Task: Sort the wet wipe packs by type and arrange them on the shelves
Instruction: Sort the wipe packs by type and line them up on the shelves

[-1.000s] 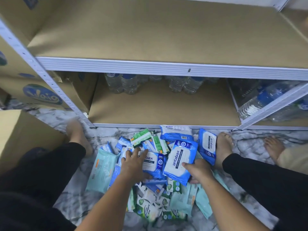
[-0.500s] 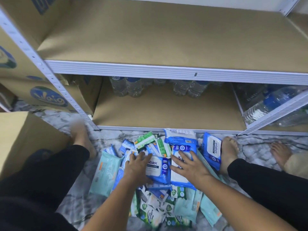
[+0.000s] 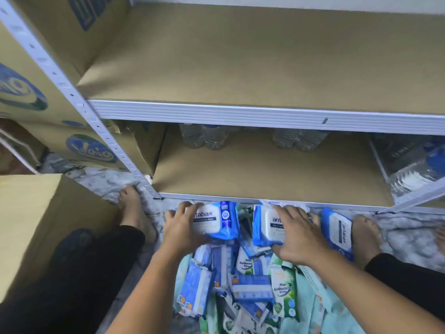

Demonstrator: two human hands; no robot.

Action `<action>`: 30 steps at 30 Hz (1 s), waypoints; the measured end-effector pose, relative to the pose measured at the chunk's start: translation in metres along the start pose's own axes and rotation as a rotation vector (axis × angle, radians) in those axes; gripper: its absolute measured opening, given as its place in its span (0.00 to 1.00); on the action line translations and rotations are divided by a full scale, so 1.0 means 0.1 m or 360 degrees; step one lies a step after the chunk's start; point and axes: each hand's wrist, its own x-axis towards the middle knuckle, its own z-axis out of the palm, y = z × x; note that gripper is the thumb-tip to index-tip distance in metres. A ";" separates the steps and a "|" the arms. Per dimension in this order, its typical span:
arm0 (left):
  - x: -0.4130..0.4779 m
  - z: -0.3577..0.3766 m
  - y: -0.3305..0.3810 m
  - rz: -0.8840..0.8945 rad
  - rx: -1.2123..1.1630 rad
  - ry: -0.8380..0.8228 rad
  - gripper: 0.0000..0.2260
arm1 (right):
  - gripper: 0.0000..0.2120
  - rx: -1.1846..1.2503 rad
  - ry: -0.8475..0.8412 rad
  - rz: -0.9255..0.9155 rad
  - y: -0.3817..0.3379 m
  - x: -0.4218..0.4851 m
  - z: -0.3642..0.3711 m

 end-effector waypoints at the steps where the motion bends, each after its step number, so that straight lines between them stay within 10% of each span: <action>1: 0.11 -0.06 -0.04 -0.0035 -0.0001 0.0009 0.47 | 0.46 0.0025 0.0022 0.0034 -0.06 0.12 -0.01; 30: 1.76 0.70 -0.59 0.0156 0.0100 0.0599 0.17 | 0.32 -0.0231 0.0107 0.0122 -1.00 2.03 0.84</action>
